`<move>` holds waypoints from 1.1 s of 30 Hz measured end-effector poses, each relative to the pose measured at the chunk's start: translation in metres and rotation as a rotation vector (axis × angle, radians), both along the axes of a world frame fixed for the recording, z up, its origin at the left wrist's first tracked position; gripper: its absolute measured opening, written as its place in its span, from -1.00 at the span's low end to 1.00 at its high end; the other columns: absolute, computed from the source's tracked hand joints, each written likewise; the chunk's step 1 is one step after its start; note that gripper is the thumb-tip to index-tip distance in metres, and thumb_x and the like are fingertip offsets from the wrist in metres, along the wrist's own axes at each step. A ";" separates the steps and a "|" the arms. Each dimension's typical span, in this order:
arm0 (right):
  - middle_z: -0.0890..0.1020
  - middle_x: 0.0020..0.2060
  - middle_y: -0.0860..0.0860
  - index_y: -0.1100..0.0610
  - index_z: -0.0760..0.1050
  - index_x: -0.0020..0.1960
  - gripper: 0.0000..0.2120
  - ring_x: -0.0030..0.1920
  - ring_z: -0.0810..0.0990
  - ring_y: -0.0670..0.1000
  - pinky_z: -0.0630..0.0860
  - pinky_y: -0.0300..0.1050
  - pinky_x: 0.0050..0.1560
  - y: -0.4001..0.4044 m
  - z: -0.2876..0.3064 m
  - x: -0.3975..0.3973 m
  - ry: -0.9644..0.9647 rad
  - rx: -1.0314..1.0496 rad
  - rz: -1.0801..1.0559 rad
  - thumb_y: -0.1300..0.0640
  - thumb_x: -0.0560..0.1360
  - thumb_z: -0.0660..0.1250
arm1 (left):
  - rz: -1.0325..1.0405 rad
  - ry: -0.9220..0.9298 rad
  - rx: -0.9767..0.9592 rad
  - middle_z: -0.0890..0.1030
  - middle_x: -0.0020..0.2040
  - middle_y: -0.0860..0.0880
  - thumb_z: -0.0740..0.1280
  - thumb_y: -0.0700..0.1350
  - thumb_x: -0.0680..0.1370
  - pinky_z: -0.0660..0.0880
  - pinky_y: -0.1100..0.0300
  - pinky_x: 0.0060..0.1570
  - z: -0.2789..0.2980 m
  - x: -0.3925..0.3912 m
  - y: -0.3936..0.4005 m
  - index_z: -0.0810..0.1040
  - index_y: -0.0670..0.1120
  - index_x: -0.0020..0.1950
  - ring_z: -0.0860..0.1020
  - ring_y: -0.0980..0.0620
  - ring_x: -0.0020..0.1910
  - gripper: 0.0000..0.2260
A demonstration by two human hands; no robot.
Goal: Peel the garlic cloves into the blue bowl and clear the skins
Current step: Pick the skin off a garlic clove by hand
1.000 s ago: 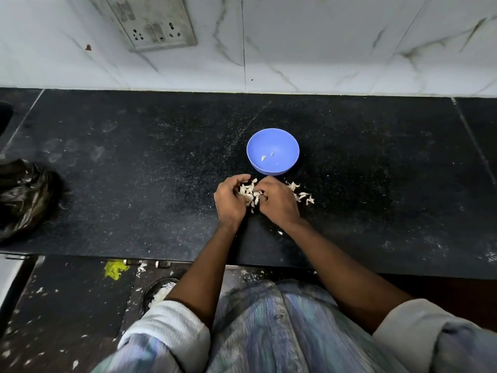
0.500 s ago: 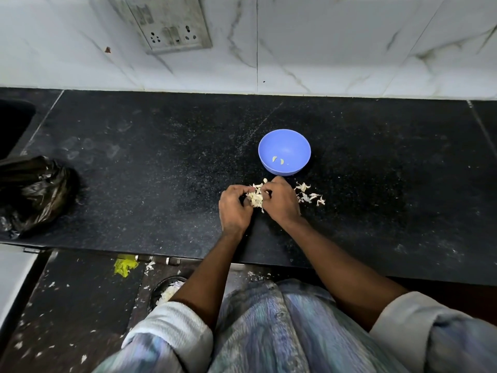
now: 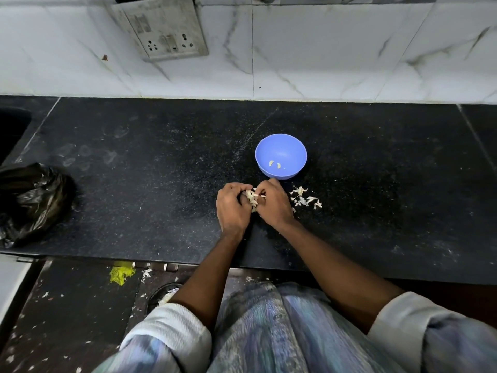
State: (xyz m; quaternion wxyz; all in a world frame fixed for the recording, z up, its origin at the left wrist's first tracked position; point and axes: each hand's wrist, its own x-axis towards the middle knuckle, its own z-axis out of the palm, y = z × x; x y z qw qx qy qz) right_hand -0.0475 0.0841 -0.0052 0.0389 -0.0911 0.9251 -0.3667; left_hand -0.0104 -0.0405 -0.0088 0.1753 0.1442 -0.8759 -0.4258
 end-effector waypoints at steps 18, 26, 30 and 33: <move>0.75 -0.21 0.13 0.28 0.64 0.07 -0.91 -0.26 0.70 -0.02 0.56 -0.18 -0.25 0.079 0.023 0.000 -0.560 -0.840 -0.391 0.32 0.57 0.41 | -0.176 -0.002 0.267 0.71 -0.08 0.06 0.53 -0.22 0.55 0.52 0.38 -0.11 0.010 -0.004 0.069 0.75 -0.09 0.03 0.65 0.12 -0.18 -0.91; 0.73 -0.23 0.13 0.29 0.67 -0.02 -0.94 -0.26 0.64 -0.04 0.60 -0.22 -0.18 0.101 0.023 -0.017 -0.662 -0.921 -0.325 0.31 0.56 0.43 | -0.119 0.012 0.329 0.75 -0.05 0.07 0.50 -0.23 0.57 0.66 0.08 0.03 0.003 -0.013 0.089 0.77 -0.05 0.07 0.71 0.07 -0.07 -0.87; 0.72 -0.22 0.12 0.30 0.65 0.06 -0.88 -0.25 0.64 -0.02 0.60 -0.20 -0.14 0.103 0.025 -0.016 -0.680 -0.902 -0.279 0.37 0.52 0.45 | -0.116 -0.005 0.343 0.77 -0.01 0.09 0.45 -0.22 0.61 0.65 0.05 0.11 0.007 -0.010 0.091 0.77 -0.06 0.11 0.72 0.11 0.00 -0.86; 0.73 -0.20 0.12 0.30 0.62 0.12 -0.80 -0.24 0.66 -0.01 0.61 -0.16 -0.12 0.101 0.026 -0.015 -0.710 -0.902 -0.247 0.38 0.50 0.47 | -0.080 -0.031 0.373 0.77 -0.05 0.07 0.46 -0.18 0.61 0.68 0.00 0.05 0.006 -0.010 0.089 0.77 -0.09 0.08 0.73 0.08 -0.05 -0.89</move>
